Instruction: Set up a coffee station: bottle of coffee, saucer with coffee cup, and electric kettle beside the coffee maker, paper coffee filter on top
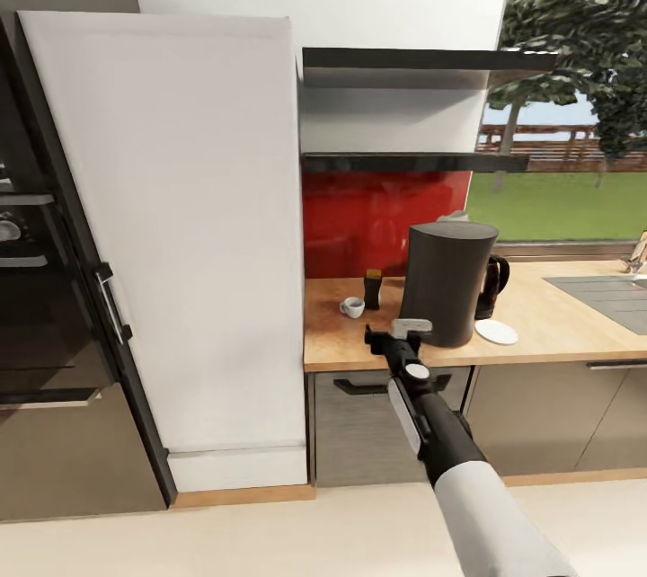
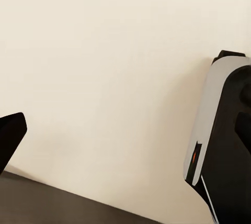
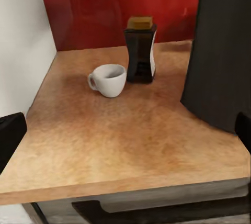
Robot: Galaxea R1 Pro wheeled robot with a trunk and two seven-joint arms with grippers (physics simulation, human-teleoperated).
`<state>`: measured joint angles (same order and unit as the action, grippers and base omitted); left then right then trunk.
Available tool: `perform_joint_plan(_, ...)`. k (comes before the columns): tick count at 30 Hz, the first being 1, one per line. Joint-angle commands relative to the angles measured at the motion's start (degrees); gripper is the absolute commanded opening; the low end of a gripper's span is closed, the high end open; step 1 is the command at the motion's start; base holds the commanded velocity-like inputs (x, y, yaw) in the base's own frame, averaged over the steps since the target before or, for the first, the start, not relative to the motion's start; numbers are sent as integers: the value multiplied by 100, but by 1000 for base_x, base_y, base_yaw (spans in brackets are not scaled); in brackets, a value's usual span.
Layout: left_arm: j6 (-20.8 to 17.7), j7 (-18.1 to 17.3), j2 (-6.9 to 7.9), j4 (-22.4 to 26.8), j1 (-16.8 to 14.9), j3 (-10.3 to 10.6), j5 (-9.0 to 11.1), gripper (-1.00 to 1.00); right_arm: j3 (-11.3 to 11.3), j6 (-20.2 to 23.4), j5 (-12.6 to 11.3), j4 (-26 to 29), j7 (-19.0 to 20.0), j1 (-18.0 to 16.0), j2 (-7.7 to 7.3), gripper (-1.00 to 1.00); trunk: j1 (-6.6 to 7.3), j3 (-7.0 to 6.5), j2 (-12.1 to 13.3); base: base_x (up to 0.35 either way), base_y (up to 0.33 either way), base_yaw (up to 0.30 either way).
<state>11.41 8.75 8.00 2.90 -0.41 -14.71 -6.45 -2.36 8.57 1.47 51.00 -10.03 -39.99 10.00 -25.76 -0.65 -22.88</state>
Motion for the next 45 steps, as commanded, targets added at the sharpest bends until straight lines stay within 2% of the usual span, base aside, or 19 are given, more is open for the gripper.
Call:
perform_joint_plan(1, 20, 15, 4, -10, -3, -41, -59, 100, -10, 510, 17, 6, -33, -119, 0, 100, -2, 3, -4, 0, 0, 0)
perform_joint_plan(4, 20, 14, 8, -16, -3, -41, -59, 100, -8, 1193, 19, 112, -48, -220, 0, 100, -2, 3, -4, 0, 0, 0)
perform_joint_plan(5, 15, 13, 8, -17, -1, -41, -58, 100, -7, 1386, 20, 472, -53, -241, 0, 100, -2, 3, -4, 6, 0, 0)
perform_joint_plan(7, 13, 13, 9, -17, 3, -41, -58, 100, -9, 1473, 22, 750, -52, -249, 0, 100, -2, 3, -4, 63, 0, 0)
perform_joint_plan(13, 11, 13, 2, -26, 6, -41, -58, 100, -2, 1531, 35, 789, -52, -255, 0, 100, -2, 3, -4, 244, 22, 0)
perform_joint_plan(21, 4, 13, 8, -35, 23, -41, -58, 100, 13, 1519, 29, 265, -52, -247, 0, 100, -2, 3, -4, 301, 176, 0)
perform_joint_plan(32, 2, 13, 9, -52, 30, -41, -58, 100, 17, 1519, 31, 63, -52, -243, 0, 100, -2, 3, -4, 280, 230, 0)
perform_joint_plan(37, 2, 6, 9, -53, 32, -41, -58, 100, 20, 1525, 36, 51, -59, -242, 0, 100, -2, 3, -4, 57, 45, -60)
perform_joint_plan(45, 2, 10, 1, -53, 33, -41, -58, 100, 25, 1525, 37, 50, -61, -240, 0, 100, -2, 3, -4, 53, 4, -241)
